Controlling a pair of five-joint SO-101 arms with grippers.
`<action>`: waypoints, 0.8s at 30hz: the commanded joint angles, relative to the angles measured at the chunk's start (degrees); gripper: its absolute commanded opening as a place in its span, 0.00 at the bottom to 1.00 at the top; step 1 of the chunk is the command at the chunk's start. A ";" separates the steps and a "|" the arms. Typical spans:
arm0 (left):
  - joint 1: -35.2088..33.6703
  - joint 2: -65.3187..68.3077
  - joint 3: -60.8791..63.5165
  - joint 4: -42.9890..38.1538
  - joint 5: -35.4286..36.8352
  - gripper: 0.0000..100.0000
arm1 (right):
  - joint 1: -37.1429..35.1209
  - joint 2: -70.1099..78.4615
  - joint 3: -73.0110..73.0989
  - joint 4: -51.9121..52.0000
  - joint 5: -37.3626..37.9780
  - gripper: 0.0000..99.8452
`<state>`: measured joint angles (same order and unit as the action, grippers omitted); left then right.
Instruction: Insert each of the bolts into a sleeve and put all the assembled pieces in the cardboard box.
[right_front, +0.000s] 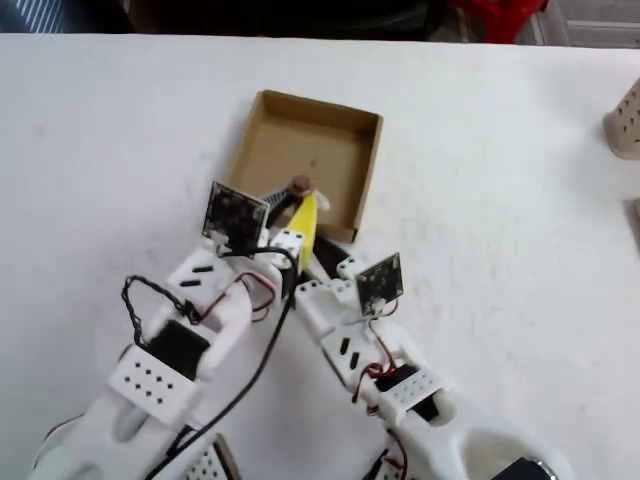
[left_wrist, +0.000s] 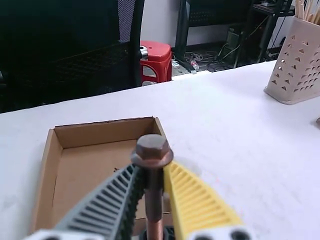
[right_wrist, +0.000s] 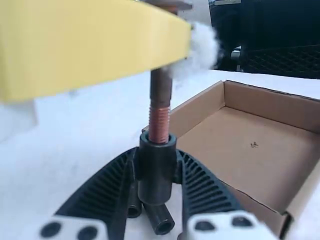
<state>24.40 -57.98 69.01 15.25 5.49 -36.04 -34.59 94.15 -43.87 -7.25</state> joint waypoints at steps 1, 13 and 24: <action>0.48 -0.22 -0.88 1.67 -0.35 0.02 | -0.13 -1.45 0.26 -1.10 2.37 0.02; 0.40 -0.22 -0.79 10.90 -0.70 0.03 | -0.22 -1.54 0.53 0.66 4.31 0.02; 0.84 -0.22 0.35 15.12 -12.40 0.03 | -0.13 -1.63 0.35 0.66 4.31 0.02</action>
<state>24.75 -58.07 69.63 29.85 -4.09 -36.48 -34.59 94.42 -42.90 -3.74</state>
